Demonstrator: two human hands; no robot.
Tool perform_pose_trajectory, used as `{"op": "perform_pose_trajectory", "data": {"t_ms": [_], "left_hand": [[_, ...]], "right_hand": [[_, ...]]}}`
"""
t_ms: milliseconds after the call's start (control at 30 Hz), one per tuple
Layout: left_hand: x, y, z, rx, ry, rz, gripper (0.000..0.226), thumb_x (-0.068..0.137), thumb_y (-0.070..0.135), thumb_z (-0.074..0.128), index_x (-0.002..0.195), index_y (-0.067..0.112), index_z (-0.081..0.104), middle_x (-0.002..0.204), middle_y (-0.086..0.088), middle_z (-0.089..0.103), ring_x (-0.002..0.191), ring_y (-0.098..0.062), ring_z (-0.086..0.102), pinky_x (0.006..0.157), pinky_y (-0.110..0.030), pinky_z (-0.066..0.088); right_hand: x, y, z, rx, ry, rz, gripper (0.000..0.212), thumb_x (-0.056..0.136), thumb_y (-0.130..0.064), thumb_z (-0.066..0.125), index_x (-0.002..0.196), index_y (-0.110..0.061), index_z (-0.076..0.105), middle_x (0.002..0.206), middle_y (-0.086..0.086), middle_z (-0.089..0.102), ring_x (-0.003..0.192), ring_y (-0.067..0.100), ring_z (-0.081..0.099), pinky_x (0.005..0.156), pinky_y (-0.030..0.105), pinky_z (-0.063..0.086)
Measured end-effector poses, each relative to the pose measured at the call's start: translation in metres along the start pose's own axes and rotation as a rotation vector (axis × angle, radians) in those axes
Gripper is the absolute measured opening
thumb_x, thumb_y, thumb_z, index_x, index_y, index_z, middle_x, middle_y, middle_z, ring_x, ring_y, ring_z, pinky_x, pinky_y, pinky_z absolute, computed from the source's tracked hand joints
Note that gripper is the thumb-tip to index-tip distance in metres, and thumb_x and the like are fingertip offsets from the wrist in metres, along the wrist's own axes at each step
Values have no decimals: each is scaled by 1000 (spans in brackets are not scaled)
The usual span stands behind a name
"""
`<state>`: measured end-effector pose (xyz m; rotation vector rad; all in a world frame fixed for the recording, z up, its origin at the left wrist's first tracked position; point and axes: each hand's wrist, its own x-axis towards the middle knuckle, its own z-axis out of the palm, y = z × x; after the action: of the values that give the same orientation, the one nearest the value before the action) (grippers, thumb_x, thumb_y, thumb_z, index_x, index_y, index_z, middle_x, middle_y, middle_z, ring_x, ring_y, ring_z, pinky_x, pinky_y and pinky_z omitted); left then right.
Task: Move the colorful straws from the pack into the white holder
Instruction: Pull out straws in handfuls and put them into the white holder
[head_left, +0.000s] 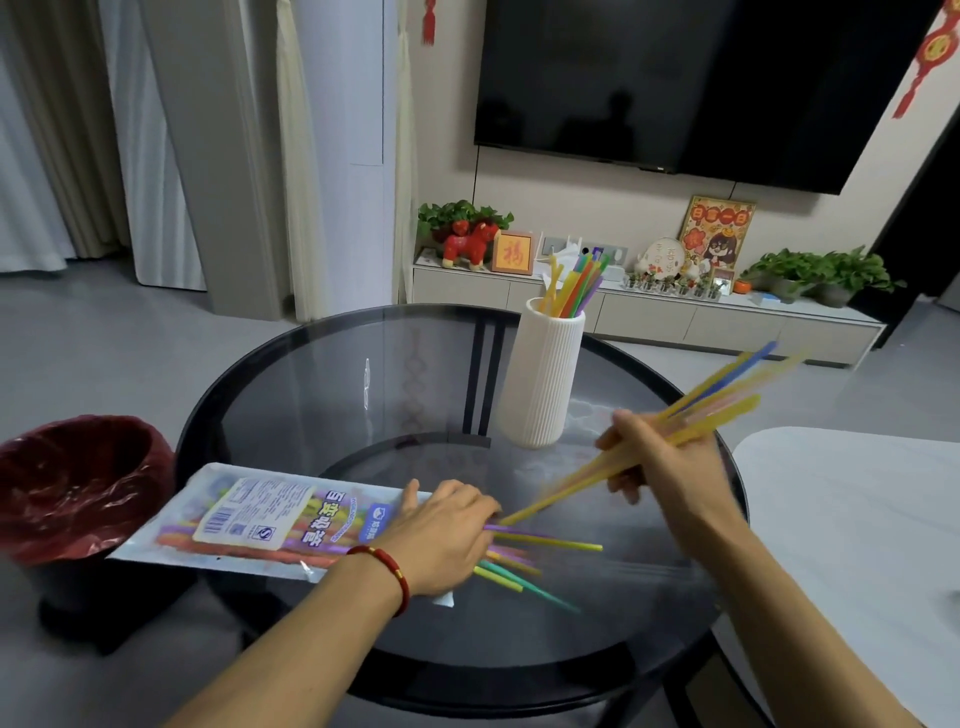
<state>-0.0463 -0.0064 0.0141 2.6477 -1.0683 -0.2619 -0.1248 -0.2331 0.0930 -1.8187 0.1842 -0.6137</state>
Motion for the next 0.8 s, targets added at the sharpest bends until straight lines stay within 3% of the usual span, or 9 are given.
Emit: {"op": "perform_pose_trajectory", "data": {"t_ms": [200,333,400,567,700,800], "left_hand": [[1,5,1,48,-14,-11,37,103,38,34,135,27,48,138,4,44,136,-18,34,117,-66,9],[0,5,0,47,-16,-9,35,103,39,34,133,28,48,138,3,44,134,-18,36,118,-64,8],[0,4,0,38,-24,-8,35,102,40,35,133,29,48,139,5,44,135,-16,35,119,-63,8],[2,5,0,26,-12,-9,34,102,41,37,131,30,49,138,6,44,134,-15,36,119,-62,9],[2,7,2,8,13,-24,31,101,40,38,127,31,52,135,6,45,131,-15,38,119,-61,10],[2,9,3,-27,46,-44,29,101,38,39,124,31,54,133,6,47,130,-15,38,120,-60,10]], "right_hand": [[39,-18,-8,-450,3,-62,30,96,-18,64,70,-8,74,47,1,68,34,13,61,38,21,49],[42,4,18,-655,-178,27,28,97,-18,64,76,-3,72,58,7,69,39,14,65,40,23,54],[40,16,22,-657,-187,60,28,98,-18,64,77,-1,72,60,8,69,40,18,65,42,25,58],[36,29,22,-556,-135,-3,30,95,-17,64,68,-6,73,45,-9,67,37,17,65,40,29,58],[25,47,24,-513,-199,105,30,97,-20,63,73,-6,73,53,11,72,47,30,71,50,37,64],[24,53,16,-440,-153,144,31,97,-23,64,73,-7,74,55,14,72,47,29,70,50,33,61]]}}
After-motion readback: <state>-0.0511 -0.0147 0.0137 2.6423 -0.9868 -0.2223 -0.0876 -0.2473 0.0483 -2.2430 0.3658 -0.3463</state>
